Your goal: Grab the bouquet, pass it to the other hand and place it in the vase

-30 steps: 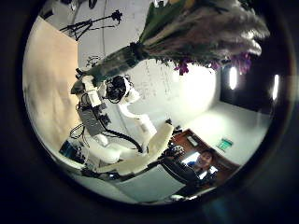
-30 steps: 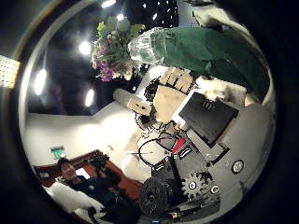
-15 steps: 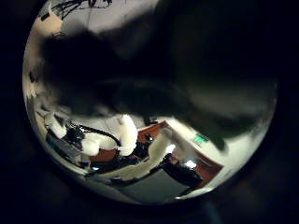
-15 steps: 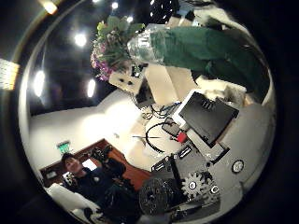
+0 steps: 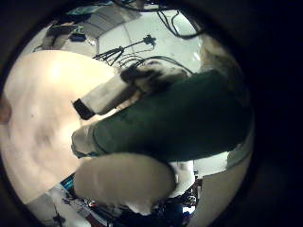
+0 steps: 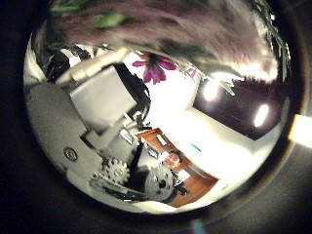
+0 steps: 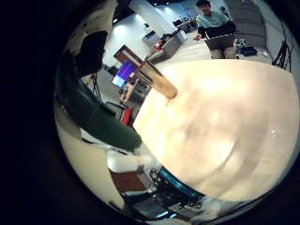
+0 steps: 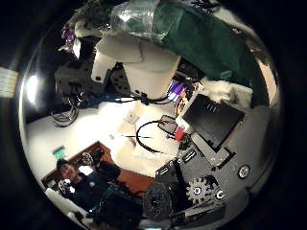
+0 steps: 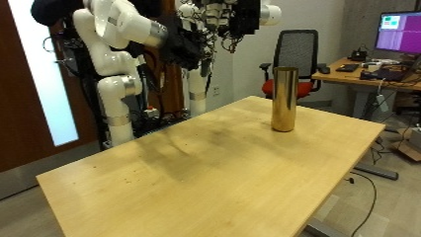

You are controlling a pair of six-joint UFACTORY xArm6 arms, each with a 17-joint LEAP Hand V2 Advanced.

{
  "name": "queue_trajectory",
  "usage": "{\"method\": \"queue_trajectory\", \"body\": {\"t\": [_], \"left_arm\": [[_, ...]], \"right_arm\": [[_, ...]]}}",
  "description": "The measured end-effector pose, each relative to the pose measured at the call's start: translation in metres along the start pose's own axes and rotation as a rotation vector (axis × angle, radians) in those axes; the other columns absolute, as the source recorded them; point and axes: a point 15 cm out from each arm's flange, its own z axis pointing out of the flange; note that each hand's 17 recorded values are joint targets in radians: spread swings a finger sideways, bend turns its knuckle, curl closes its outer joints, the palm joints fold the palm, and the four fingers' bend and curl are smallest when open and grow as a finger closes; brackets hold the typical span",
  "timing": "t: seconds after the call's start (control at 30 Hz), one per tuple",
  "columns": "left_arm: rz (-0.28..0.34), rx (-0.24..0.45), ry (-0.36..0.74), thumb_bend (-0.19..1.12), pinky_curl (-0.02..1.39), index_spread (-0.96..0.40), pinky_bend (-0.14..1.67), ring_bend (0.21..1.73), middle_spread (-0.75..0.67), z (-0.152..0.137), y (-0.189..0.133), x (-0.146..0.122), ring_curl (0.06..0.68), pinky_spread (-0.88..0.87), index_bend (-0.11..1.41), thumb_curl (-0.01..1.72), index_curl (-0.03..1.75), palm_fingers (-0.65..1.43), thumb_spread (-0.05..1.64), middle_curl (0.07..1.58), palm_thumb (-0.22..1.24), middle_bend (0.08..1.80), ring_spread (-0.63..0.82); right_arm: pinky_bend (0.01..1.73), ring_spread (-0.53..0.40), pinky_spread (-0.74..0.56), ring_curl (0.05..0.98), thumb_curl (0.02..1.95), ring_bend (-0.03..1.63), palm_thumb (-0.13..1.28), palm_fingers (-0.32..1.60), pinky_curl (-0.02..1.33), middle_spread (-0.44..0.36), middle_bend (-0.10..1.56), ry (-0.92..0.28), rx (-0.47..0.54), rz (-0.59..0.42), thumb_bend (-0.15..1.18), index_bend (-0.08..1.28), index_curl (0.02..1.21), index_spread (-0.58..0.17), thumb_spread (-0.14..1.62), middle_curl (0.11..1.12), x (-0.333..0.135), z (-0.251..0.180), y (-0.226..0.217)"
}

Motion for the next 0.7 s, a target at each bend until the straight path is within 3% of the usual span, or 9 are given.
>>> {"method": "queue_trajectory", "body": {"t": [0.17,0.27,0.4,0.43,0.47,0.57,0.6,0.63,0.7], "left_arm": [[0.020,0.027,0.034,-0.01,0.51,-0.31,1.13,1.31,-0.51,-0.005,-0.002,0.006,0.455,-0.65,0.25,0.54,0.19,1.15,0.64,0.82,1.01,0.95,-0.48],[0.027,0.052,0.058,-0.01,0.53,-0.40,1.15,1.36,-0.53,-0.007,-0.005,0.008,0.486,-0.63,0.36,0.60,0.22,1.16,0.55,0.87,1.06,0.97,-0.46],[0.063,0.075,0.051,-0.02,0.56,-0.51,1.17,1.40,-0.55,-0.010,-0.001,0.013,0.514,-0.60,0.53,0.67,0.29,1.12,0.45,0.92,1.11,1.00,-0.44],[0.075,0.081,0.047,-0.02,0.57,-0.54,1.17,1.41,-0.55,-0.009,-0.001,0.014,0.524,-0.59,0.58,0.69,0.32,1.11,0.41,0.94,1.11,1.01,-0.43],[0.085,0.093,0.041,-0.02,0.58,-0.57,1.18,1.41,-0.55,-0.010,-0.003,0.014,0.528,-0.59,0.60,0.71,0.34,1.10,0.39,0.95,1.11,1.02,-0.43],[0.114,0.148,0.020,-0.01,0.60,-0.64,1.19,1.42,-0.56,-0.019,-0.010,0.017,0.542,-0.57,0.66,0.75,0.41,1.07,0.32,0.98,1.14,1.04,-0.42],[0.123,0.157,0.014,-0.01,0.61,-0.66,1.19,1.43,-0.56,-0.021,-0.009,0.019,0.548,-0.57,0.67,0.77,0.44,1.06,0.30,0.99,1.14,1.05,-0.42],[0.130,0.157,0.012,-0.02,0.61,-0.68,1.19,1.43,-0.56,-0.020,-0.009,0.021,0.552,-0.56,0.67,0.78,0.47,1.05,0.27,0.99,1.15,1.06,-0.42],[0.142,0.160,0.004,-0.02,0.63,-0.72,1.19,1.45,-0.56,-0.021,-0.009,0.024,0.563,-0.56,0.68,0.81,0.54,1.03,0.24,1.01,1.15,1.07,-0.42]], "right_arm": [[1.05,-0.168,-0.26,0.604,0.92,1.46,1.14,1.16,1.08,-0.110,1.32,0.007,0.021,0.036,-0.03,1.10,0.89,-0.227,0.26,0.73,0.012,0.000,0.003],[1.07,-0.175,-0.28,0.591,0.87,1.43,1.00,1.17,1.04,-0.115,1.29,0.030,0.054,0.057,-0.04,1.06,0.88,-0.229,0.53,0.71,0.023,-0.005,0.002],[1.06,-0.190,-0.32,0.563,0.79,1.38,0.90,1.15,0.96,-0.137,1.23,0.047,0.074,0.104,-0.05,0.95,0.84,-0.242,0.65,0.68,0.041,-0.004,0.009],[1.07,-0.215,-0.41,0.547,0.75,1.34,0.85,0.95,0.89,-0.186,1.11,0.048,0.077,0.112,-0.06,0.75,0.81,-0.268,0.66,0.65,0.044,-0.004,0.010],[1.07,-0.222,-0.43,0.539,0.74,1.32,0.84,0.94,0.88,-0.193,1.10,0.050,0.081,0.116,-0.06,0.73,0.80,-0.273,0.66,0.64,0.045,-0.006,0.009],[1.12,-0.250,-0.52,0.515,0.70,1.28,0.83,0.75,0.81,-0.233,0.95,0.040,0.076,0.138,-0.04,0.48,0.74,-0.308,0.71,0.60,0.048,-0.006,0.010],[1.09,-0.231,-0.46,0.505,0.66,1.19,0.83,0.18,0.82,-0.171,0.74,0.038,0.075,0.142,-0.03,0.30,0.68,-0.293,0.82,0.53,0.048,-0.006,0.010],[0.97,-0.175,-0.33,0.439,0.63,1.07,0.81,-0.02,0.78,-0.099,0.63,0.038,0.075,0.144,-0.04,0.24,0.60,-0.293,0.85,0.47,0.049,-0.006,0.010],[0.90,-0.114,-0.17,0.364,0.60,0.96,0.79,-0.03,0.72,-0.039,0.54,0.034,0.074,0.152,-0.04,0.19,0.52,-0.290,0.88,0.42,0.051,-0.006,0.009]]}}
